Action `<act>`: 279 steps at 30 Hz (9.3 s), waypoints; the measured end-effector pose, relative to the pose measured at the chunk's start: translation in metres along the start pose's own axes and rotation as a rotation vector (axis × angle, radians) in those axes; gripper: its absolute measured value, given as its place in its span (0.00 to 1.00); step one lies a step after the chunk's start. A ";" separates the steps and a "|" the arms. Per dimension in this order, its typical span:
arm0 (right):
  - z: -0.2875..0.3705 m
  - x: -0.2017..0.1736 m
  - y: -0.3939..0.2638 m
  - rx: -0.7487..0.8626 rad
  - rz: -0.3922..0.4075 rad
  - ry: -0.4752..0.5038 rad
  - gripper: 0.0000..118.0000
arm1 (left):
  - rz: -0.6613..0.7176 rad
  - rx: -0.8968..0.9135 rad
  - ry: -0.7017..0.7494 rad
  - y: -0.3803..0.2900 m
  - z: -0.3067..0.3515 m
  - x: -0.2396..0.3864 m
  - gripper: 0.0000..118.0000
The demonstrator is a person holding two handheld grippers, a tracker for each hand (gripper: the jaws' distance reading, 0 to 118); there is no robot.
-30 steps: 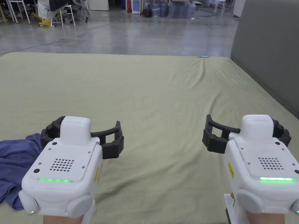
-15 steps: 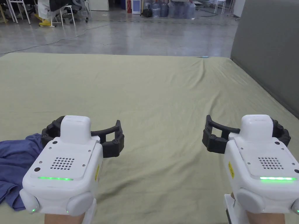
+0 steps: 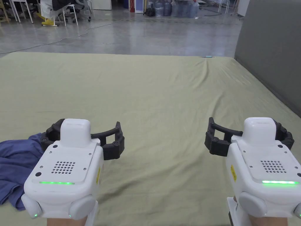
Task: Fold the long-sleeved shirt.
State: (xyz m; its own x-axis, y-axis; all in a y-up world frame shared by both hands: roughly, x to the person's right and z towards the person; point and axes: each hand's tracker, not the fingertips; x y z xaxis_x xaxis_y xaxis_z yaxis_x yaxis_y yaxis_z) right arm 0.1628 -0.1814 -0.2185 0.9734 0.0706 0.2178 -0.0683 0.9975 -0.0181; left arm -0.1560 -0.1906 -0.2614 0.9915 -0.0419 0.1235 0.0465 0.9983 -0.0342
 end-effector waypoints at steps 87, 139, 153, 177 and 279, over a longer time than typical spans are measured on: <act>-0.057 -0.086 -0.001 -0.173 -0.069 0.191 0.00 | 0.201 -0.734 -0.493 0.005 -0.213 0.021 0.03; -0.058 -0.010 -0.046 -0.379 -0.071 0.061 0.00 | -0.015 -0.946 -0.157 -0.077 -0.289 0.013 0.80; -0.114 0.008 -0.066 -0.582 -0.136 0.104 0.59 | 0.043 -0.912 -0.224 -0.089 -0.269 0.008 0.07; -0.179 0.038 -0.038 -0.678 -0.181 0.175 0.07 | 0.107 -0.587 -0.225 0.008 -0.223 -0.054 0.07; -0.270 -0.018 -0.160 -1.057 0.105 0.200 0.37 | 0.046 -0.718 -0.327 -0.007 -0.198 -0.051 0.00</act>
State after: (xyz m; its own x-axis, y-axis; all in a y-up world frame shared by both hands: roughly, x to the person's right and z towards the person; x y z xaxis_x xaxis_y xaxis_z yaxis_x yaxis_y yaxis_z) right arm 0.2153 -0.3433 -0.4834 0.9983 0.0585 0.0043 -0.0239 0.4718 -0.8814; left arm -0.1832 -0.2030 -0.4638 0.9134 0.1235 0.3878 0.1841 0.7245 -0.6642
